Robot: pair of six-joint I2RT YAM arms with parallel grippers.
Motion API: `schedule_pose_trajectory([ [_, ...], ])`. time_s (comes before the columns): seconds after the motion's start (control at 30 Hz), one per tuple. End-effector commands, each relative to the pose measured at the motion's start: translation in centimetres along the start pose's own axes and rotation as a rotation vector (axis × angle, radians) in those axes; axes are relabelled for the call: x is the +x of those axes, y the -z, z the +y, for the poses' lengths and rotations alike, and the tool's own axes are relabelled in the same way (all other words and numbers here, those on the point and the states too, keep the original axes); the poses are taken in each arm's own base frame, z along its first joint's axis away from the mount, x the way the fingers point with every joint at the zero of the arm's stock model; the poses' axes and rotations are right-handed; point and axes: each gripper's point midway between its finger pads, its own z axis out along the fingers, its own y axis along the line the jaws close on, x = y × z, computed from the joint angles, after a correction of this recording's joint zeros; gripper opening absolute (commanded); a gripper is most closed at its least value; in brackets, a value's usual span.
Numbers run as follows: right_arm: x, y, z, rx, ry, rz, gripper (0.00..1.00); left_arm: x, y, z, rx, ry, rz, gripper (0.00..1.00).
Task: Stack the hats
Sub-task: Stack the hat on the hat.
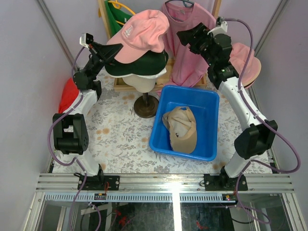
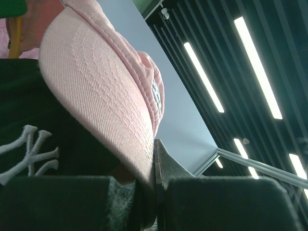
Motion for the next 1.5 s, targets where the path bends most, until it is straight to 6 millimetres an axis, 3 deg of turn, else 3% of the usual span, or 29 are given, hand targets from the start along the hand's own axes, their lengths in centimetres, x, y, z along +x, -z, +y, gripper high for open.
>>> schedule_pose_trajectory([
  [0.0,-1.5,-1.2,3.6,-0.224,-0.082,0.052,0.8,1.2,0.3,-3.9,0.045,0.318,0.066,0.0],
  [0.27,0.6,-3.4,4.7,-0.337,-0.128,0.197,0.81,1.3,0.7,-3.5,0.044,0.333,0.072,0.0],
  [0.7,2.6,-4.5,5.0,-0.394,-0.162,0.312,0.82,1.2,0.8,-3.0,0.041,0.34,0.077,0.0],
  [0.9,4.7,-5.0,5.4,-0.393,-0.159,0.385,0.82,1.3,0.9,-2.6,0.031,0.343,0.08,0.0],
  [1.13,7.5,-5.8,5.0,-0.37,-0.16,0.454,0.82,1.4,1.1,-2.5,0.031,0.345,0.085,0.0],
  [1.47,9.3,-6.3,3.1,-0.263,-0.124,0.496,0.8,1.6,1.4,-2.2,0.019,0.351,0.085,0.0],
])
